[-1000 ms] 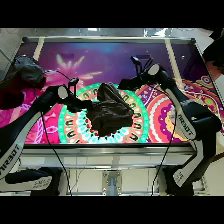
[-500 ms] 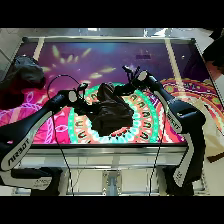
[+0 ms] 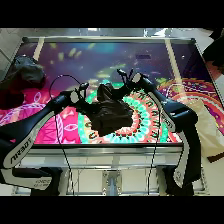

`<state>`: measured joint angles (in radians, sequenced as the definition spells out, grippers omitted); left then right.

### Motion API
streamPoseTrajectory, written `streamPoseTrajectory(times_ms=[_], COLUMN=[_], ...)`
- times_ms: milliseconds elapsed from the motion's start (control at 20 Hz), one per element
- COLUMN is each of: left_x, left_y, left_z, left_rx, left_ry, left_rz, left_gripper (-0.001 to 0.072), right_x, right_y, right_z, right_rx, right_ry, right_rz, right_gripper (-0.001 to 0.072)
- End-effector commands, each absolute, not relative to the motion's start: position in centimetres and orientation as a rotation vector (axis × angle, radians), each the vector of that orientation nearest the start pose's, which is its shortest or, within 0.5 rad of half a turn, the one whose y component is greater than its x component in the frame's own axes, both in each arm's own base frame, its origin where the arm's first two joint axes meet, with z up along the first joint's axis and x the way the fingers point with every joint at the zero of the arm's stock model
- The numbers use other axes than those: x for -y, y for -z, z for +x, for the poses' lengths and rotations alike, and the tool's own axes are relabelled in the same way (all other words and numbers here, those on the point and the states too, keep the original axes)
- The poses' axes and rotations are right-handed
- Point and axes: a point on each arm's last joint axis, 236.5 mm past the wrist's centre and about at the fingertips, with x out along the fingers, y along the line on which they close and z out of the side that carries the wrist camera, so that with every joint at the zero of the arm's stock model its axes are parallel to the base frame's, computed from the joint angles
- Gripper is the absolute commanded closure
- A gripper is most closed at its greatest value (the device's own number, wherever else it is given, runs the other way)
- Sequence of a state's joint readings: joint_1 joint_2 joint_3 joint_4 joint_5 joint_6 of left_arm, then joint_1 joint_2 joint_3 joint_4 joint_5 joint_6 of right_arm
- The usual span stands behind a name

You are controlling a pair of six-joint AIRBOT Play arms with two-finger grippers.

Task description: Fold the shirts.

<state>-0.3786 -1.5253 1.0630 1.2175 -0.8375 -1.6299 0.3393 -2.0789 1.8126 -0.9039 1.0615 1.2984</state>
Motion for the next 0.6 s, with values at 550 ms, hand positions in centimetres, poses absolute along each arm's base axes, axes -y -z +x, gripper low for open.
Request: streamPoseTrajectory(times_ms=[550], left_x=[10.3], left_y=[-11.4], left_z=[39.8], left_rx=[-0.846], left_ry=[0.233], left_rz=[-0.318], left_gripper=[0.0696], right_x=[-20.7], right_y=[-15.8], right_z=[45.5], right_rx=[-1.039], right_ry=[-0.702], right_rz=[-0.138], right_gripper=[0.0699])
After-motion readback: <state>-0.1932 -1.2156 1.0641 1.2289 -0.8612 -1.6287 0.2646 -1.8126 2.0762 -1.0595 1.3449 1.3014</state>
